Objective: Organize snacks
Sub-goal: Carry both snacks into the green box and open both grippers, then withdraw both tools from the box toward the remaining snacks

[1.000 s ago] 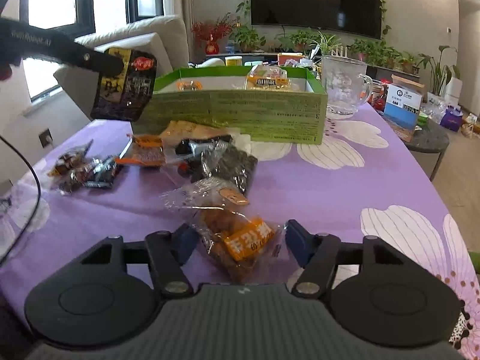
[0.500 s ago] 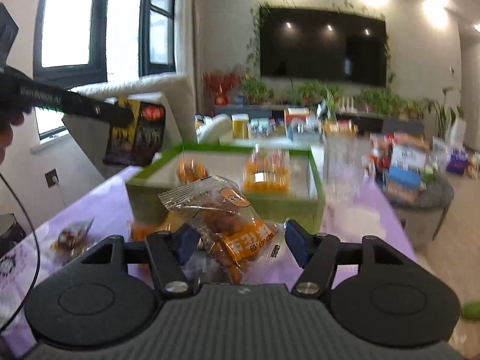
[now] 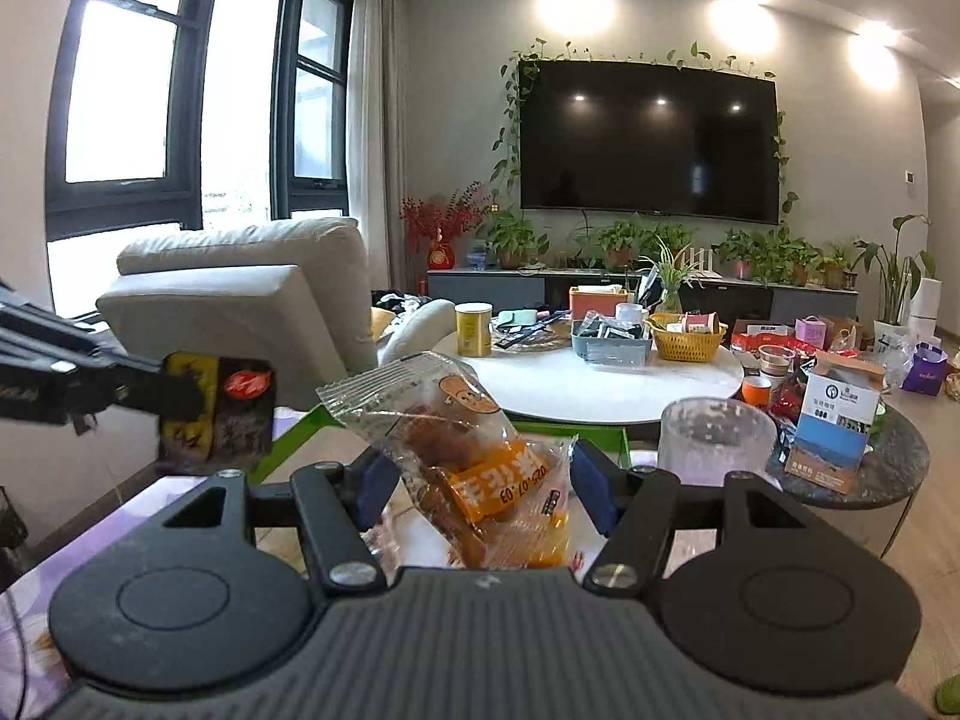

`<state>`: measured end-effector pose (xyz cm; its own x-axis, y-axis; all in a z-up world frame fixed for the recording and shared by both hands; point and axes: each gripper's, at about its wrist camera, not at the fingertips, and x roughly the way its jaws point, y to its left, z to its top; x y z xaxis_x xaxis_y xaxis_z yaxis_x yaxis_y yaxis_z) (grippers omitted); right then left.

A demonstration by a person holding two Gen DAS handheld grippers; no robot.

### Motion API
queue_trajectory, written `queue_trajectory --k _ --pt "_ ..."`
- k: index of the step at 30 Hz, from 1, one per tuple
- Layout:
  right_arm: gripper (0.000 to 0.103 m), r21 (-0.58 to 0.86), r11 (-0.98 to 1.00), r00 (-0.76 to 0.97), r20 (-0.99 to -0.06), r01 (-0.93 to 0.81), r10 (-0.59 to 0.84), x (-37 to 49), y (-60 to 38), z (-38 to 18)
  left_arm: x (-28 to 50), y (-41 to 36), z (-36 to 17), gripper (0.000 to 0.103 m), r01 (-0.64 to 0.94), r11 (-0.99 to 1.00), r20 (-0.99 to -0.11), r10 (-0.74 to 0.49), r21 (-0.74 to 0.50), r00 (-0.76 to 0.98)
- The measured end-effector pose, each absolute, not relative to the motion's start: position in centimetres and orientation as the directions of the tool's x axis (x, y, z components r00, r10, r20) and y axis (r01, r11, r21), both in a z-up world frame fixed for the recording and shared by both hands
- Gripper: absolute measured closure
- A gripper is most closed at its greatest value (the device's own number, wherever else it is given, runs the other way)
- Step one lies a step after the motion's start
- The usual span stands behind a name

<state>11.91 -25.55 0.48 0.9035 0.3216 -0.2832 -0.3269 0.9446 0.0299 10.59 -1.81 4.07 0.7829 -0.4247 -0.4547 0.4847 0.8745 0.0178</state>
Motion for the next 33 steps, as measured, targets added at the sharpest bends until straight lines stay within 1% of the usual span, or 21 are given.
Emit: queue_trajectory --k 4,8,9,10,12,14,16,19,28,33 --pt "0.04 0.035 0.949 0.904 -0.296 -0.313 0.309 14.3 -25.3 0.2 12.4 -1.9 3.6 0.102 0.474 0.881 -0.47 -0.414 0.011 0.78" --pt "0.04 0.044 0.955 0.899 -0.328 -0.293 0.29 16.7 -25.1 -0.5 14.2 -2.1 2.9 0.101 0.465 0.885 -0.49 -0.403 0.005 0.773" --pt "0.04 0.047 0.957 0.895 -0.343 -0.286 0.284 17.3 -25.0 -0.7 14.7 -2.2 2.6 0.099 0.461 0.887 -0.498 -0.396 0.009 0.771" --pt "0.04 0.051 0.959 0.891 -0.359 -0.278 0.277 17.7 -25.0 -0.9 15.0 -2.3 2.4 0.097 0.451 0.892 -0.503 -0.383 0.015 0.775" --pt "0.04 0.066 0.964 0.883 -0.389 -0.256 0.261 18.5 -25.1 -1.4 15.4 -2.4 2.1 0.078 0.428 0.903 -0.499 -0.358 0.03 0.789" --pt "0.04 0.083 0.966 0.878 -0.405 -0.244 0.256 18.6 -25.2 -1.8 15.7 -2.6 1.8 0.073 0.415 0.908 -0.496 -0.338 0.051 0.8" --pt "0.04 0.093 0.967 0.878 -0.405 -0.238 0.255 18.5 -25.4 -2.1 15.7 -2.6 1.8 0.072 0.41 0.91 -0.491 -0.328 0.066 0.807" --pt "0.04 0.095 0.97 0.888 -0.389 -0.225 0.244 17.6 -25.7 -2.2 15.6 -2.4 1.7 0.068 0.397 0.914 -0.486 -0.313 0.079 0.816" --pt "0.04 0.119 0.967 0.901 -0.353 -0.225 0.253 16.1 -26.3 -0.9 13.4 -0.4 1.8 0.068 0.348 0.935 -0.496 -0.269 0.072 0.826" --pt "0.04 0.114 0.966 0.902 -0.348 -0.23 0.256 14.0 -26.9 -0.6 11.7 0.9 1.3 0.068 0.322 0.945 -0.519 -0.248 0.055 0.818"
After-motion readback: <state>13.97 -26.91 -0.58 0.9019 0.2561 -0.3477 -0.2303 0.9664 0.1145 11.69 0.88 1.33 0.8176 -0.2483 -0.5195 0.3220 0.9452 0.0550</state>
